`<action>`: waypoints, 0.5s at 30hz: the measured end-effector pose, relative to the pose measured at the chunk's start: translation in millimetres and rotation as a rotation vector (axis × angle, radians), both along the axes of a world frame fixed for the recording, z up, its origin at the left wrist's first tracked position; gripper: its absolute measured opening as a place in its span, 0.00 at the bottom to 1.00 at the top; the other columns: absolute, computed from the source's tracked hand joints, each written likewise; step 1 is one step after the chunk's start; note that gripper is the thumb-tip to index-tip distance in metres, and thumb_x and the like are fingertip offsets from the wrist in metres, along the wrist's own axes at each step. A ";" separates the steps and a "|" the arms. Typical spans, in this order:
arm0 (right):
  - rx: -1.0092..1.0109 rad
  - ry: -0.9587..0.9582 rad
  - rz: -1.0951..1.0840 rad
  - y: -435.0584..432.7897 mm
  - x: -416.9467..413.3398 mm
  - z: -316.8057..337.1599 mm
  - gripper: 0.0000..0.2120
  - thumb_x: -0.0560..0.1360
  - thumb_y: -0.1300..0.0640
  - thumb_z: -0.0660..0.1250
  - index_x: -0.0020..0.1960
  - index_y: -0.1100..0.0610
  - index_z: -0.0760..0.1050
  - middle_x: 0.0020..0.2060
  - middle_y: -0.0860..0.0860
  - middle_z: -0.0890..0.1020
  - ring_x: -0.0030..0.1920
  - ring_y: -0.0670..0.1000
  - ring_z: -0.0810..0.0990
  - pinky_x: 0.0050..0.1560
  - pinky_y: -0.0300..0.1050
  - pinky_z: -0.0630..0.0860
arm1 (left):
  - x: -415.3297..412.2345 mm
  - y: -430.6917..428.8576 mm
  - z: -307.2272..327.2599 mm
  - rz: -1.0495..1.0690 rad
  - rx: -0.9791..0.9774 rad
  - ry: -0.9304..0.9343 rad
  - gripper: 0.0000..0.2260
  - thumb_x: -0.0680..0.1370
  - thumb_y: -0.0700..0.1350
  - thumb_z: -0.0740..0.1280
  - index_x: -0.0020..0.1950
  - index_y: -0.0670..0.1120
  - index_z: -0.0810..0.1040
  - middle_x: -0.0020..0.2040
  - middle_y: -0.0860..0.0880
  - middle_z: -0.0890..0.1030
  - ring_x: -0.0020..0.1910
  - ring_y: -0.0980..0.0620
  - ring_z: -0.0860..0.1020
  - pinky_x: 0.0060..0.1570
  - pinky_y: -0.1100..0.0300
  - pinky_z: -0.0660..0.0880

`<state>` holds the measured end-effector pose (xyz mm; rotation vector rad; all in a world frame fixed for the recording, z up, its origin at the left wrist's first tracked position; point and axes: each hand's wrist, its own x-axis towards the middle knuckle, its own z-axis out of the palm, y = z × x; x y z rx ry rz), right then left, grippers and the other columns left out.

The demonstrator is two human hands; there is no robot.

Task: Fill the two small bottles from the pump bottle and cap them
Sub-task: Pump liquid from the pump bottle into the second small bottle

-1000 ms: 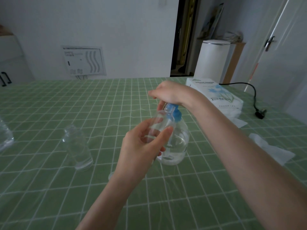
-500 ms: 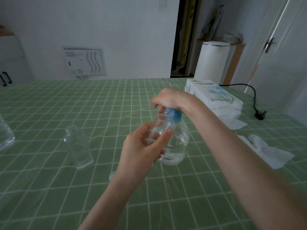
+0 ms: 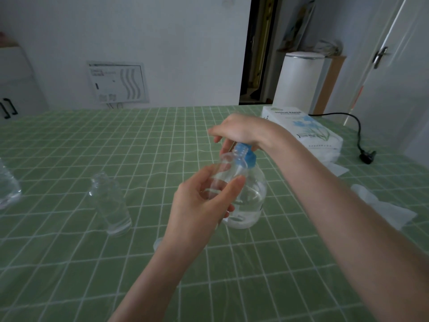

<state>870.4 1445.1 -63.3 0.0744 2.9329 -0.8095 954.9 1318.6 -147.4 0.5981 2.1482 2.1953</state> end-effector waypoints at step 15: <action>-0.005 0.031 0.008 -0.9 0.8 -0.3 0.21 0.79 0.49 0.58 0.62 0.63 0.75 0.53 0.60 0.83 0.56 0.57 0.80 0.41 0.45 0.68 | -1.0 -0.5 -1.6 -0.001 -0.003 0.008 0.14 0.64 0.57 0.70 0.47 0.57 0.80 0.35 0.50 0.83 0.30 0.54 0.80 0.31 0.60 0.77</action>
